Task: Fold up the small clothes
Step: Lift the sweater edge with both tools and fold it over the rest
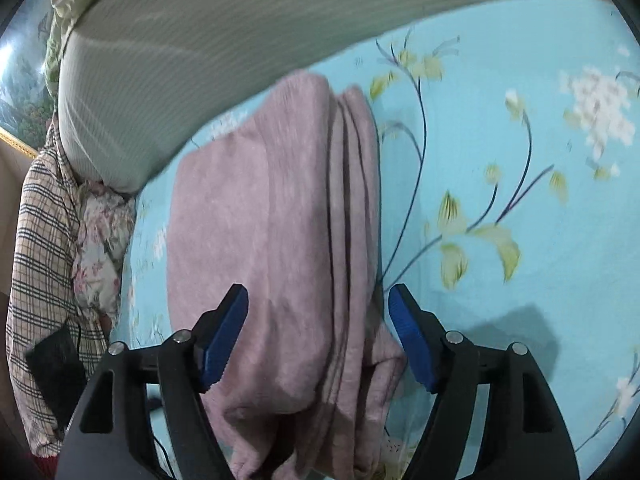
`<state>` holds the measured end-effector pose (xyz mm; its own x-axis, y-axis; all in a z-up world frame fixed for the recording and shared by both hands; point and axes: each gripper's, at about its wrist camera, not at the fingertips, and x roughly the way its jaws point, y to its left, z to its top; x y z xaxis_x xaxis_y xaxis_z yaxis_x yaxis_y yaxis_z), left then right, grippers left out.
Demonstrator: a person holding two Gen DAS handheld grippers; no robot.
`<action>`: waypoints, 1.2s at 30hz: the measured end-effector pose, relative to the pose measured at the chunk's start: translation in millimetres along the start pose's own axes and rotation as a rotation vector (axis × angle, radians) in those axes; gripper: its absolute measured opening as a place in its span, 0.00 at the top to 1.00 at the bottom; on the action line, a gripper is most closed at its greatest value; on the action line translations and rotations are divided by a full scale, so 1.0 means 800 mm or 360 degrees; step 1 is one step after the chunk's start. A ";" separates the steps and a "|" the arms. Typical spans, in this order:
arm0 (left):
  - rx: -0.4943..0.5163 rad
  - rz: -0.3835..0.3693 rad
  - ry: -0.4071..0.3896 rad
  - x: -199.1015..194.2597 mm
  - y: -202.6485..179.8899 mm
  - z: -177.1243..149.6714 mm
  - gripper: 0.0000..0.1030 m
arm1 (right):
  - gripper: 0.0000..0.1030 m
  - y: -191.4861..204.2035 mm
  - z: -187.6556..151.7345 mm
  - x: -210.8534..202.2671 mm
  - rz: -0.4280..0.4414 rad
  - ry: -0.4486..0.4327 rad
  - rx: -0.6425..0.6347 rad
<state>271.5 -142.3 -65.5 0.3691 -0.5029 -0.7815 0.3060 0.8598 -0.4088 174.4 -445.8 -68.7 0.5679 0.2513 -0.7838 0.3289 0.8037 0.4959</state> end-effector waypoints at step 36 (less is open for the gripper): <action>-0.0494 0.0121 -0.0278 -0.144 0.167 -0.049 0.71 | 0.71 0.183 -0.082 0.091 0.0491 0.0250 -0.0384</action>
<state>235.5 34.1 -49.0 0.5333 -0.4210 -0.7337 0.0007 0.8676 -0.4973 214.7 -274.6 -77.6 0.4840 0.5639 -0.6692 -0.0349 0.7765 0.6291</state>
